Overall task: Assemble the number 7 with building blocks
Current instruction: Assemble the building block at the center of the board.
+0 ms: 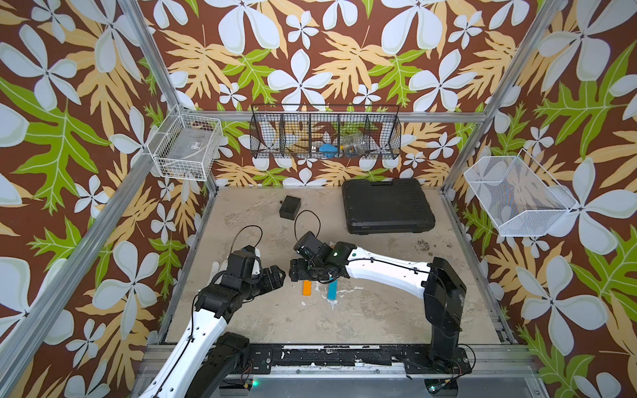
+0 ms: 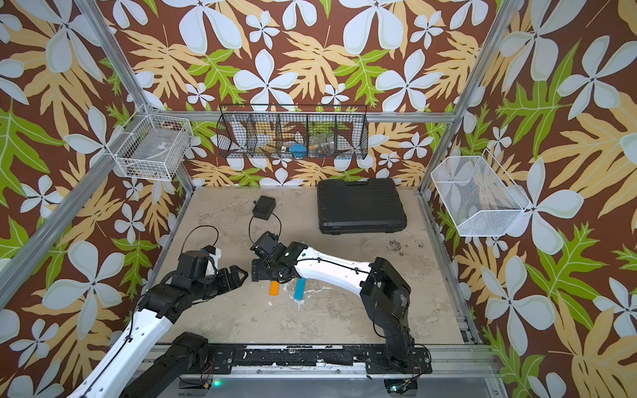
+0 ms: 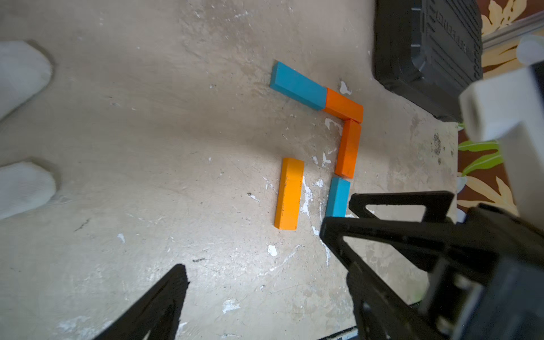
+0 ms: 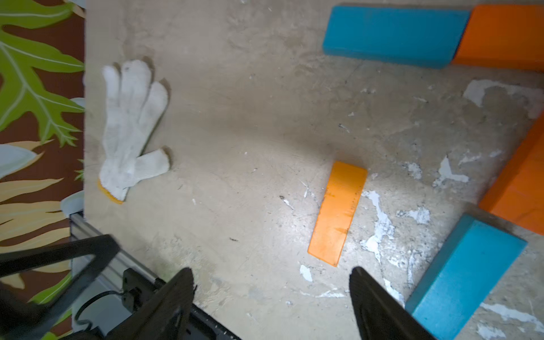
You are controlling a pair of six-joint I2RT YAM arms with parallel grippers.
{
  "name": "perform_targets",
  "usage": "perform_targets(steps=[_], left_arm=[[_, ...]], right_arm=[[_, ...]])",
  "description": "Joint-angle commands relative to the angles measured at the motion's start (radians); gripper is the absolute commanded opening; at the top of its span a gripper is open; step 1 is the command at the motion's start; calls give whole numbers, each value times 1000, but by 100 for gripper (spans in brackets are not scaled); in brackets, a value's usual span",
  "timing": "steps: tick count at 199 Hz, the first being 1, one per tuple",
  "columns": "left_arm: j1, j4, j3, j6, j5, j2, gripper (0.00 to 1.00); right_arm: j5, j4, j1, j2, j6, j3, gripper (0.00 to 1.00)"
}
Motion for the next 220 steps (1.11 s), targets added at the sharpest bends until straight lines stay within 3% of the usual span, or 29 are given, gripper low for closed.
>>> perform_targets(steps=[1, 43, 118, 160, 173, 180, 220], left_arm=[[10, -31, -16, -16, -62, -3, 87], [25, -25, -54, -29, -22, -19, 87], [27, -60, -57, -69, 43, -99, 85], [27, -76, -82, -67, 76, -114, 85], [26, -81, -80, -66, 76, -120, 85], [27, -82, -79, -66, 76, -121, 85], [27, -81, -82, -71, 84, -124, 85]], right_arm=[[-27, -22, 9, 35, 9, -20, 85], [35, -4, 21, 65, 8, -63, 85], [143, -25, 24, 180, -26, 16, 81], [153, -56, 27, 224, -27, 41, 52], [134, -57, 35, 224, -20, 36, 31], [133, -65, 41, 221, -16, 36, 24], [105, -114, 105, 149, 36, -10, 26]])
